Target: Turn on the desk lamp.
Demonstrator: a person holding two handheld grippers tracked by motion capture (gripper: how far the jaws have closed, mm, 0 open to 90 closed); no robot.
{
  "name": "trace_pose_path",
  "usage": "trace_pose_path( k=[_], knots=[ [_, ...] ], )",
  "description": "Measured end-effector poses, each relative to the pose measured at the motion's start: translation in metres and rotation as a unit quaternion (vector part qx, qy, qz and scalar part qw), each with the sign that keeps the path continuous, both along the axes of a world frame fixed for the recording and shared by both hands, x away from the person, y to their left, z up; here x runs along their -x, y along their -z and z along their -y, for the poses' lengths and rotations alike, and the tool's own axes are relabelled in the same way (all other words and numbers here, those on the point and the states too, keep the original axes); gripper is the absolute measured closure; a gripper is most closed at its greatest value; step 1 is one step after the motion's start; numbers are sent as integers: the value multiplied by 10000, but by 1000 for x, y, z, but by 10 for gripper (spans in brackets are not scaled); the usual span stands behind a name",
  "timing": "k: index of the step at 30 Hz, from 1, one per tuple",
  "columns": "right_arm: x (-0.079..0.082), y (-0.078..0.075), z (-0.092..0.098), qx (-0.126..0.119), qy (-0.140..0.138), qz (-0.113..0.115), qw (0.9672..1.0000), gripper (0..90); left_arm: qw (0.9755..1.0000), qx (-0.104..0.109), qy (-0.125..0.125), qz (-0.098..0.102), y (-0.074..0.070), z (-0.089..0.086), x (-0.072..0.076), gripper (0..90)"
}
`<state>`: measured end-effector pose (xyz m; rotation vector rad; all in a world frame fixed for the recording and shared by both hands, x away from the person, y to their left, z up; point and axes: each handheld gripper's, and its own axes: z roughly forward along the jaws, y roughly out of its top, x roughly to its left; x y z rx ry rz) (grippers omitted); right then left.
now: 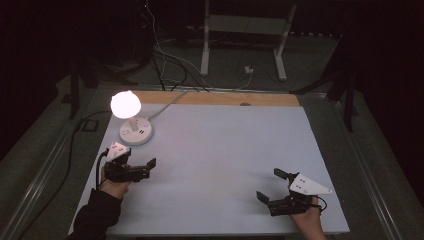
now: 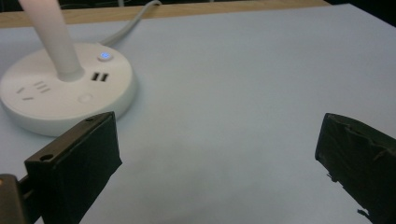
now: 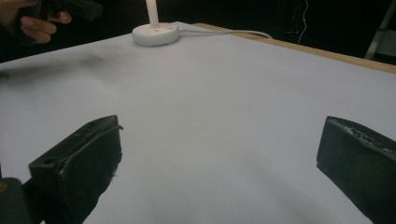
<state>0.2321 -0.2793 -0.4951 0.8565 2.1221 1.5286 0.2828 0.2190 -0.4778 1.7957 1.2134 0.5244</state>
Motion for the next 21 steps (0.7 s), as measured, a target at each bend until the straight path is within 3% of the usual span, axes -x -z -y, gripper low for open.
trace_pose_path(
  k=[2,7,13,18,21],
  knots=[
    [0,0,0,8,-2,-3,10000,0,9999,-88,35,56,2,2,5,4],
    [0,0,0,11,-5,6,10000,0,9997,43,-25,228,6,0,19,4],
    [0,0,0,11,1,-8,10000,0,9997,-78,209,120,18,0,33,4],
    [1,0,0,8,6,14,10000,0,9995,-10,241,198,19,-1,40,4],
    [0,0,0,2,11,11,10000,0,9993,-62,358,96,20,-1,41,4]
  ],
)
